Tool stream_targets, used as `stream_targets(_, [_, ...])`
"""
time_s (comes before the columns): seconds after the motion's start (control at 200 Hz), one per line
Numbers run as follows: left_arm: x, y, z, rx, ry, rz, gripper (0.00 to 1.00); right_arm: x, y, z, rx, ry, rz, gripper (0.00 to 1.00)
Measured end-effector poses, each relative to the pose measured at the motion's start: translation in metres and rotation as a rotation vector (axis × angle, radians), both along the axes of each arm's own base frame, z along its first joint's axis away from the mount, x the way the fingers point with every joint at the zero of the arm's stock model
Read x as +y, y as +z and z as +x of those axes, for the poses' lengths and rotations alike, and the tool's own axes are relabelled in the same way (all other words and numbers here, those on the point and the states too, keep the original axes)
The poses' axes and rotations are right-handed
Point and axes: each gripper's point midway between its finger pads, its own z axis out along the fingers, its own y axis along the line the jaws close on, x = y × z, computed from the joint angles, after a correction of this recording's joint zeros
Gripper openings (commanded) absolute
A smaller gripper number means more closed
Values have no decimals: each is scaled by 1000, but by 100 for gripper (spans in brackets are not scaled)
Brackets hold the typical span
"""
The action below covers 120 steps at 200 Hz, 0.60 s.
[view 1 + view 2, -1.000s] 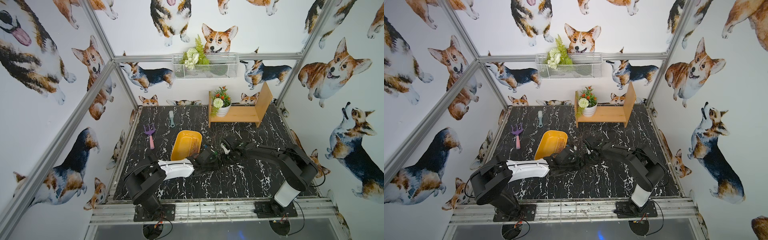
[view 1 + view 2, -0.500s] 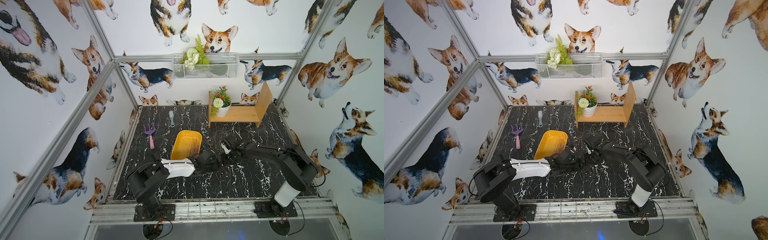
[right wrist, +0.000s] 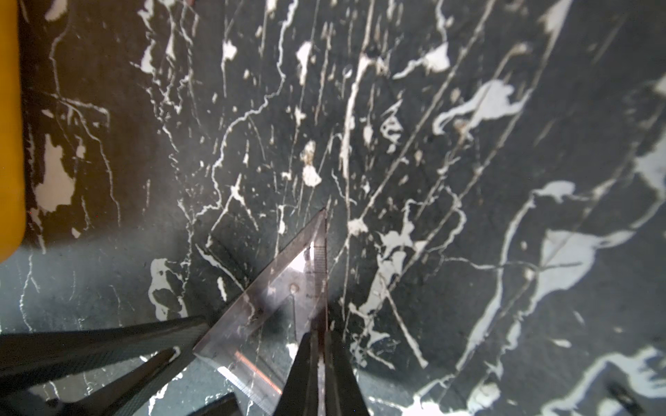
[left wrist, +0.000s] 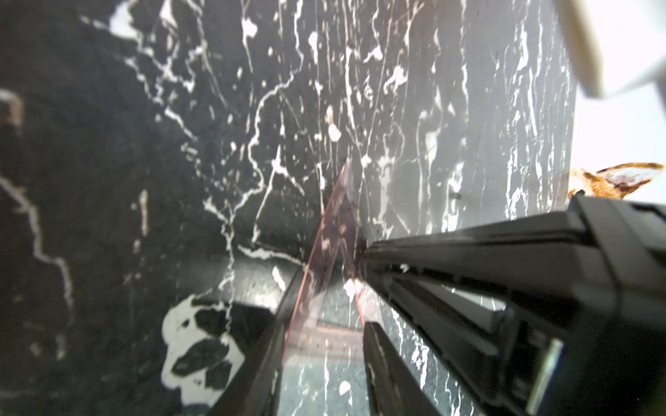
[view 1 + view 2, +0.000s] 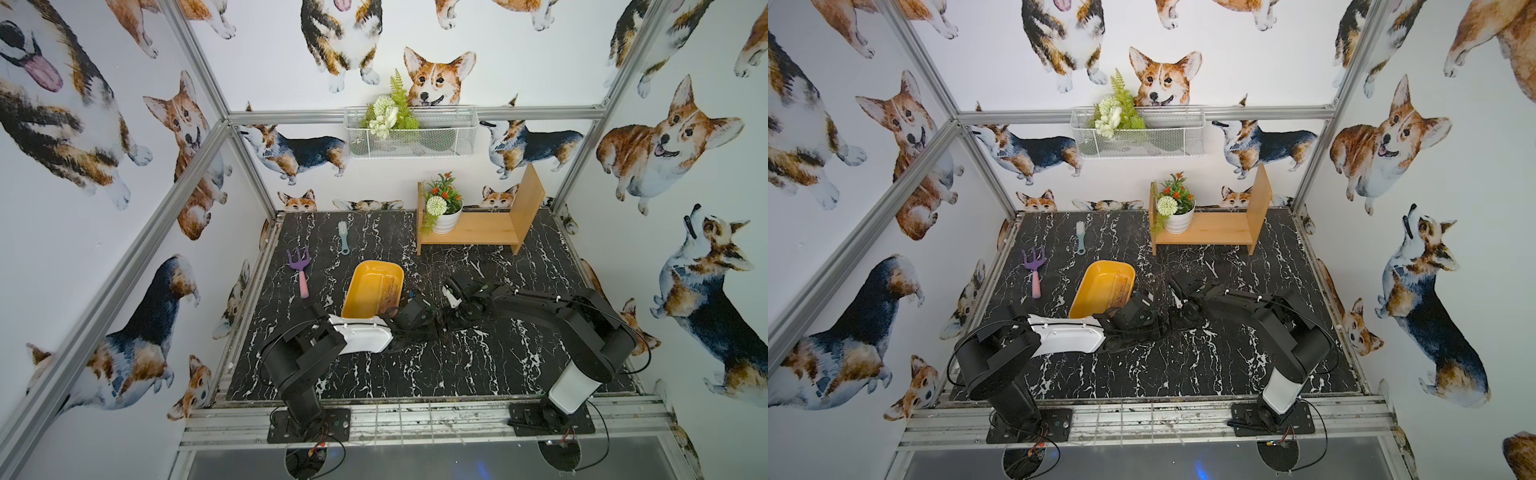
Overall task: Put the scattered rulers into the storage box
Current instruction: Pick up the ruler from the center of the board, then place the ruler in the storage box.
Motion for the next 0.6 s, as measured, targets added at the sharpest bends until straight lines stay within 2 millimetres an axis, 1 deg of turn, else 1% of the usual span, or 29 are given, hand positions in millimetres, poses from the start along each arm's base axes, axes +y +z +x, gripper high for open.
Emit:
stream_targets(0.11, [-2, 0, 0, -8, 1, -37, 34, 0, 0, 0, 1, 4, 1, 11])
stream_targets(0.3, [-5, -4, -1, 18, 3, -61, 11, 1, -1, -1, 1, 16, 4, 11])
stream_targets(0.365, [-4, -6, -1, 31, 9, -65, 7, 0, 0, -1, 0, 14, 5, 11])
stream_targets(0.44, [-7, -3, -1, 29, 5, -79, 0, -1, 2, 1, -7, 9, 0, 12])
stream_targets(0.475, [-8, -2, -1, 29, 1, -87, 0, -3, 4, 1, -6, 6, -5, 14])
stream_targets(0.555, [-13, 2, -2, 32, -16, -111, 0, -8, 12, 2, -8, -6, -20, 22])
stream_targets(0.581, [-14, 3, -3, 33, -20, -116, 0, -17, 13, 0, -2, -16, -53, 26])
stream_targets(0.601, [-14, 5, -3, 33, -22, -120, 0, -24, 14, -4, 12, -24, -81, 30])
